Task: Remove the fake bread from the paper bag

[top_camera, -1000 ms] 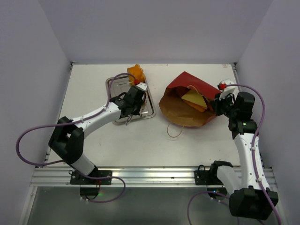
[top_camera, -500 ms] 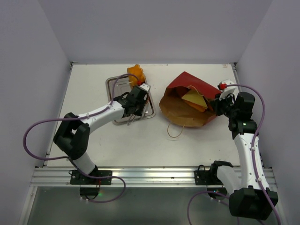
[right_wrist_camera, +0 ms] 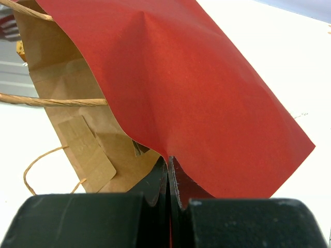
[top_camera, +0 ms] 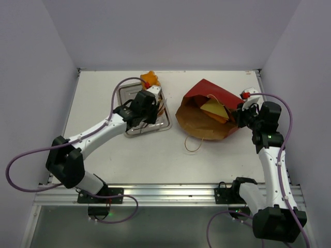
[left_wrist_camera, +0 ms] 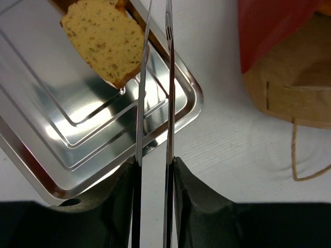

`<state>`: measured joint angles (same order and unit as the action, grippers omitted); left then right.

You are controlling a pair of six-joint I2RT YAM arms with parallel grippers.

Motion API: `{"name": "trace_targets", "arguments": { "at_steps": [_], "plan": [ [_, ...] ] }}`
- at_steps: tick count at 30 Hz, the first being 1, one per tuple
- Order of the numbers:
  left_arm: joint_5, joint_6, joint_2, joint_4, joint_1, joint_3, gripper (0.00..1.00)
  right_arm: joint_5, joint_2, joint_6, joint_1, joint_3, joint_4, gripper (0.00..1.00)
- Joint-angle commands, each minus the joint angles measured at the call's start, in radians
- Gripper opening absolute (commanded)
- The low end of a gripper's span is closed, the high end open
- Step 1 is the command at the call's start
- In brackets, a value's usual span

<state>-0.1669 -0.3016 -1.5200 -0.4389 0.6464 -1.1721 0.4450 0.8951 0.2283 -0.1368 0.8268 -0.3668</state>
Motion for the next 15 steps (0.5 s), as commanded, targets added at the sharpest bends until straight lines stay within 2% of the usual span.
{"name": "trace_targets", "arguments": {
  "at_steps": [1, 5, 8, 11, 12, 15],
  "plan": [
    [0.098, -0.045, 0.124, 0.014, -0.008, 0.020, 0.35, 0.004, -0.016, -0.004, -0.007, -0.003, 0.031, 0.00],
    [0.212, -0.099, 0.262, 0.000, -0.007, 0.098, 0.34, 0.003, -0.013, -0.004, -0.007, -0.002, 0.031, 0.00],
    [0.413, -0.145, 0.354, 0.005, -0.007, 0.164, 0.34, 0.004, -0.012, -0.003, -0.009, -0.002, 0.029, 0.00],
    [0.556, -0.207, 0.443, 0.014, -0.005, 0.219, 0.34, 0.004, -0.010, -0.003, -0.009, 0.000, 0.028, 0.00],
    [0.657, -0.226, 0.463, 0.038, -0.007, 0.260, 0.34, 0.003, -0.007, -0.001, -0.007, 0.001, 0.028, 0.00],
    [0.794, -0.344, 0.535, 0.145, 0.007, 0.366, 0.34, 0.001, 0.001, 0.002, -0.011, 0.002, 0.028, 0.00]
  ]
}}
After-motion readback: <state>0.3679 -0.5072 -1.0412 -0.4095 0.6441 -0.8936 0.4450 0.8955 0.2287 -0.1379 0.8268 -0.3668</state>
